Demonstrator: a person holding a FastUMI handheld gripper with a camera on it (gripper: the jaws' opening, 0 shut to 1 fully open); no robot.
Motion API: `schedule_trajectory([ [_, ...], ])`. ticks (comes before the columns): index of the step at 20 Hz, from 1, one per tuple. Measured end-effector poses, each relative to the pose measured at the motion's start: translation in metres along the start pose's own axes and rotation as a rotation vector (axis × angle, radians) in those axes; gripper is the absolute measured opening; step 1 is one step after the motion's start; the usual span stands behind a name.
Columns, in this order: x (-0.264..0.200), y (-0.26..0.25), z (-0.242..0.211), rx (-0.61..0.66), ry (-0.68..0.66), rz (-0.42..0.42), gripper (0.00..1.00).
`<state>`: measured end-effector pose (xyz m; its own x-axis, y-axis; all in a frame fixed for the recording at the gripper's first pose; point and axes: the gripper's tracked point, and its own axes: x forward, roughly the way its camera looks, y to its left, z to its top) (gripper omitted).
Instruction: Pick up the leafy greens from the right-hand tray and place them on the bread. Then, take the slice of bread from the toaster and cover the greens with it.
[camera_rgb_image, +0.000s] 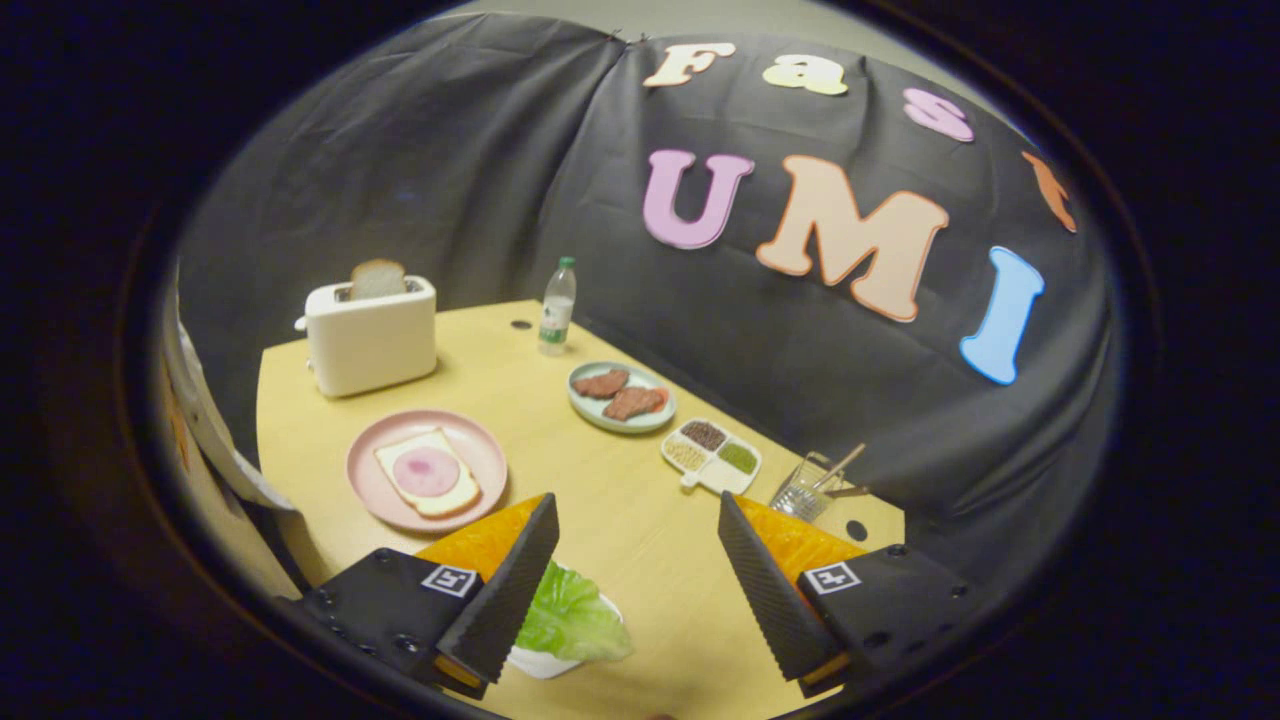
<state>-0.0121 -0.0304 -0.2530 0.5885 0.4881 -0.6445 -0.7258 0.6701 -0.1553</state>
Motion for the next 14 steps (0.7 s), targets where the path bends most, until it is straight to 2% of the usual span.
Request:
schedule_trajectory([
  [14, 0.035, 0.057, -0.109, -0.219, 0.329, 0.299, 0.99],
])
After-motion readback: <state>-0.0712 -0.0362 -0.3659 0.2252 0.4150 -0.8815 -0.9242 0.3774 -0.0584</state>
